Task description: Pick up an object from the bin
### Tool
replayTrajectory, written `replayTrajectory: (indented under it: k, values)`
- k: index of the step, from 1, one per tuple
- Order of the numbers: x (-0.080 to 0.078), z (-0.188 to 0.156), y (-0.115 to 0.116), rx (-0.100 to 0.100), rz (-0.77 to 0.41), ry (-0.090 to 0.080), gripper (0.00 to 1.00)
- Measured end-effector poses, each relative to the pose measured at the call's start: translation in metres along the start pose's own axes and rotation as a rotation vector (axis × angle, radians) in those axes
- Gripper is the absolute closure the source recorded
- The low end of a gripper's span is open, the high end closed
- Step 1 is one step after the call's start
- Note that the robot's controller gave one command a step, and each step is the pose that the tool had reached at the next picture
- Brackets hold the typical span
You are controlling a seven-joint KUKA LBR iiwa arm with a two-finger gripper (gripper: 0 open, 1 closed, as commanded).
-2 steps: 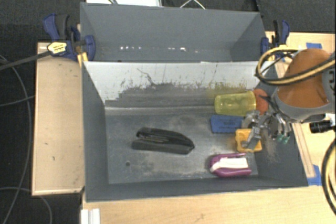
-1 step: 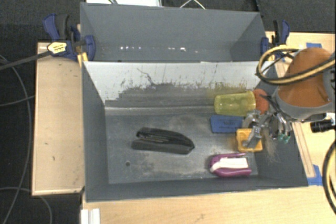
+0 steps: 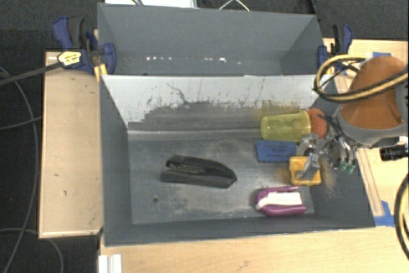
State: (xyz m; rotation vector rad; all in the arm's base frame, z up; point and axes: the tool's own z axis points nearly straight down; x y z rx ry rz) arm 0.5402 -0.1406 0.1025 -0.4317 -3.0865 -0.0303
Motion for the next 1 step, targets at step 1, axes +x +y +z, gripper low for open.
replayTrajectory:
  k: [1]
  values:
    - [0.0004,-0.0232,0.0002,0.0,-0.001,-0.002,1.0]
